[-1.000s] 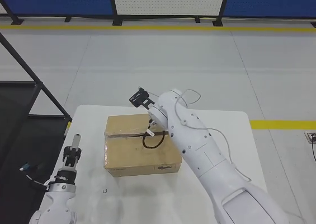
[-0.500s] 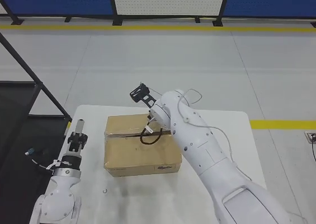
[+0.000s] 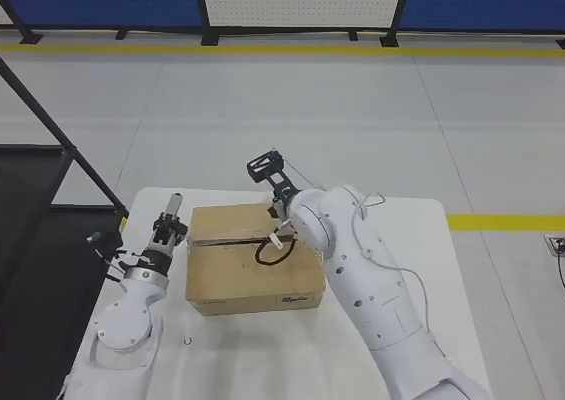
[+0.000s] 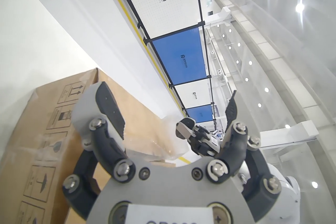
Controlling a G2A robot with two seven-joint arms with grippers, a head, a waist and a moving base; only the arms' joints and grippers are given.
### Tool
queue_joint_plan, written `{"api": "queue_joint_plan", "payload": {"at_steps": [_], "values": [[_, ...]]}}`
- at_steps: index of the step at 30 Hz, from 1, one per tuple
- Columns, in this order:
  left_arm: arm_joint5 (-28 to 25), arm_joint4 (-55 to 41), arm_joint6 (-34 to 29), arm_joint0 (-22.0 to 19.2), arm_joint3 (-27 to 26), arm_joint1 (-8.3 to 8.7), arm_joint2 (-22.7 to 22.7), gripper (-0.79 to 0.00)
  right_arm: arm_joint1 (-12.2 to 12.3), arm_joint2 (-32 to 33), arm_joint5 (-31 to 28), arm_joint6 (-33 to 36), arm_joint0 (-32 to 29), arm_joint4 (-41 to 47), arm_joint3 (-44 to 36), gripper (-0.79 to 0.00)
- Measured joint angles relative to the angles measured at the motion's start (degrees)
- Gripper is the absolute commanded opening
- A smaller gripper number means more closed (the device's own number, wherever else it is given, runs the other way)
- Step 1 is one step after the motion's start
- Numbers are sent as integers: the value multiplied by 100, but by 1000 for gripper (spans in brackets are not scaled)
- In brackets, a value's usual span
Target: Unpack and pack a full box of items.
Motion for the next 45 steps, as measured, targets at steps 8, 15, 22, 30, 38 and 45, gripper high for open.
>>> {"api": "queue_joint_plan", "payload": {"at_steps": [8, 15, 22, 30, 38, 45], "values": [[48, 401, -126, -113, 348, 11, 209, 0, 134, 223, 186, -604, -1171, -117, -1474, -785], [34, 439, -139, -115, 408, 18, 214, 0, 181, 145, 698, -1555, -2055, -398, -2213, -785], [23, 419, -126, -107, 381, 18, 230, 0, 219, 119, 965, -2745, -2742, -417, -2699, -785], [21, 415, -119, -98, 377, 21, 239, 0, 229, 119, 1249, -3796, -3094, -213, -2851, -785], [23, 398, -94, -63, 360, 26, 221, 0, 271, 224, 862, -4273, -3286, 281, -2976, -785], [27, 396, -96, -59, 353, 24, 263, 0, 315, 301, 853, -4313, -3485, 406, -3130, -785]]}}
